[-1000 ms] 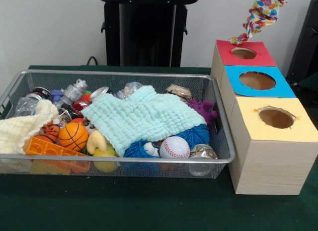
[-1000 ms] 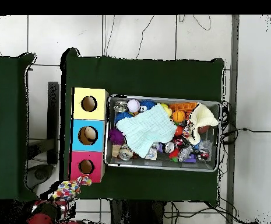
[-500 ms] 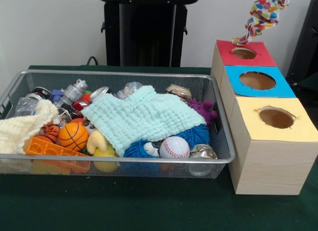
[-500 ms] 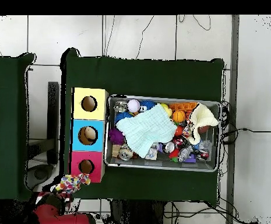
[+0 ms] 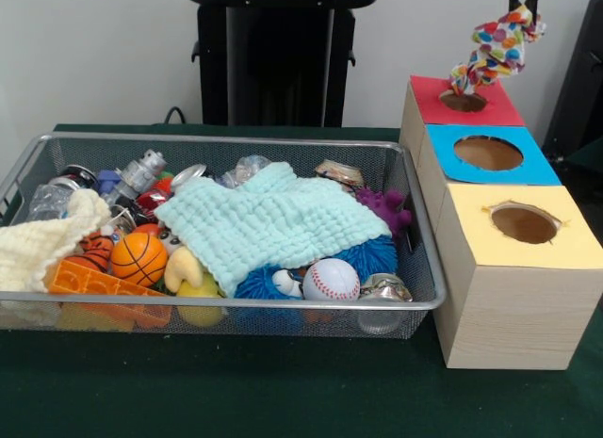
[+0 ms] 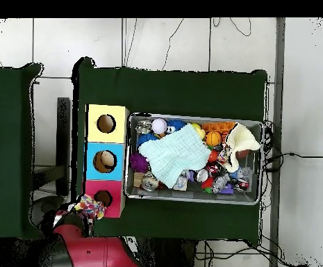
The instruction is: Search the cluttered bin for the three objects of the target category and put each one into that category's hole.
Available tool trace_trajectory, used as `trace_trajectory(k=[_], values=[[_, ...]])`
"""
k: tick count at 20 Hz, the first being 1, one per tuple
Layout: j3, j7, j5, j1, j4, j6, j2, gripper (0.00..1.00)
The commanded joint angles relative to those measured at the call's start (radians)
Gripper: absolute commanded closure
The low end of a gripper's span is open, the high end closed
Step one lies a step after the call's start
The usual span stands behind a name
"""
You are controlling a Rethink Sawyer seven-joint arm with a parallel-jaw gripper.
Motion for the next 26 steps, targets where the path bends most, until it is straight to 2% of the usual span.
trace_trajectory(k=[1, 5, 10, 15, 20, 26], values=[[0.113, 0.091, -0.029, -0.039, -0.039, -0.060, 0.050, 1.00], [0.126, 0.079, -0.051, -0.064, -0.022, -0.077, 0.044, 1.00], [0.125, 0.043, -0.074, -0.096, -0.032, -0.037, 0.024, 1.00], [0.159, 0.015, -0.123, -0.169, 0.004, -0.056, 0.003, 1.00], [0.209, 0.011, -0.170, -0.241, 0.013, -0.073, 0.014, 1.00], [0.189, 0.052, -0.240, -0.240, 0.011, -0.129, 0.047, 1.00]])
